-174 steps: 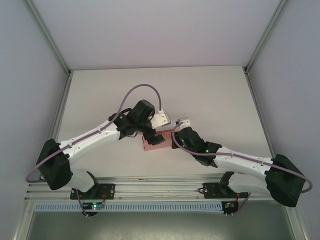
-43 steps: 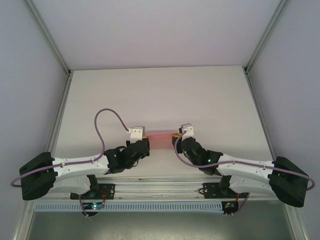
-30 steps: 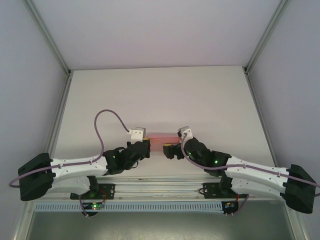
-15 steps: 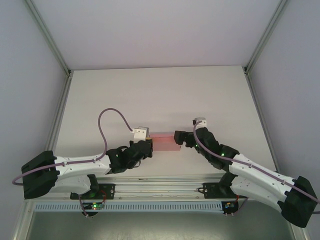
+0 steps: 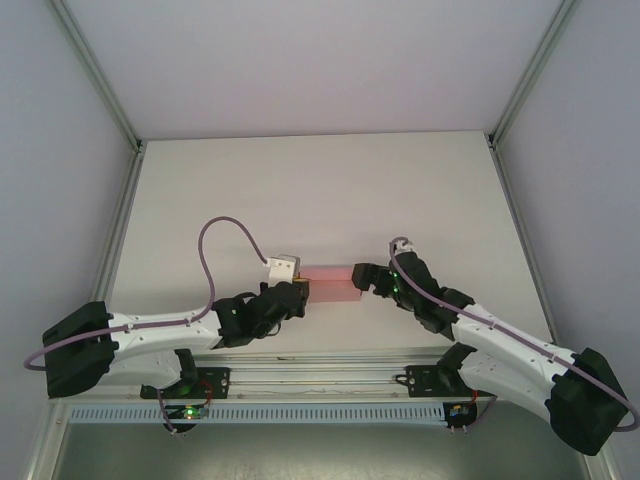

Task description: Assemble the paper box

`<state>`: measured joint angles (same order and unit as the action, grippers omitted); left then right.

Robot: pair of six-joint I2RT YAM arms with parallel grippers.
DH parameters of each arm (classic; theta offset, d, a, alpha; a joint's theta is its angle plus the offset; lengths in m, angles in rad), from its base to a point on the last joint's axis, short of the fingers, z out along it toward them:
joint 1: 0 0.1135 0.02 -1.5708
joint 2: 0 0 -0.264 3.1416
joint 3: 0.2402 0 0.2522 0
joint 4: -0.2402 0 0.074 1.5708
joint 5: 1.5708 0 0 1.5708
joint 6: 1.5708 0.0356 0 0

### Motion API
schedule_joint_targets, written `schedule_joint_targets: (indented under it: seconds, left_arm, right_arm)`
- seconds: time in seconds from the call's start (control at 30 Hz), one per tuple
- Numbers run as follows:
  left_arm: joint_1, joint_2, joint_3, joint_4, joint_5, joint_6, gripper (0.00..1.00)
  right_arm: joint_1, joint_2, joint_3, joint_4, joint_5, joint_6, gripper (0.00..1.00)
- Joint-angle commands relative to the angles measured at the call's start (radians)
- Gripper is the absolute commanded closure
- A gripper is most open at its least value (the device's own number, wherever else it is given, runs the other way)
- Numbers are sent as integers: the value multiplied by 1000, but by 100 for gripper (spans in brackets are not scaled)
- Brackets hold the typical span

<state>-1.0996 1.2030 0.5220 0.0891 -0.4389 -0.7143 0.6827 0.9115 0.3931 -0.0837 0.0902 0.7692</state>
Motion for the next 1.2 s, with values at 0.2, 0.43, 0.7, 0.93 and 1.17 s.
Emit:
schedule_joint_targets:
  seconds: [0.2,0.43,0.7,0.93,1.17]
  left_arm:
    - [-23,-88,-39,-245,209,66,51]
    - [-22,-247,23,-414,158,8,5]
    - [163,-278,76,-317,288,-157,0]
    - [316,-95,109,-130,524,-160,0]
    - [368,-62,33,-65,545,-213,9]
  right_arm:
    - [13,-27,-143,-94,6,95,15]
    - [35,-18,-157,-90,20,114,18]
    - [48,8,-157,-65,25,98,21]
    - [52,12,-157,-56,25,91,22]
    - [50,5,-163,-53,30,90,22]
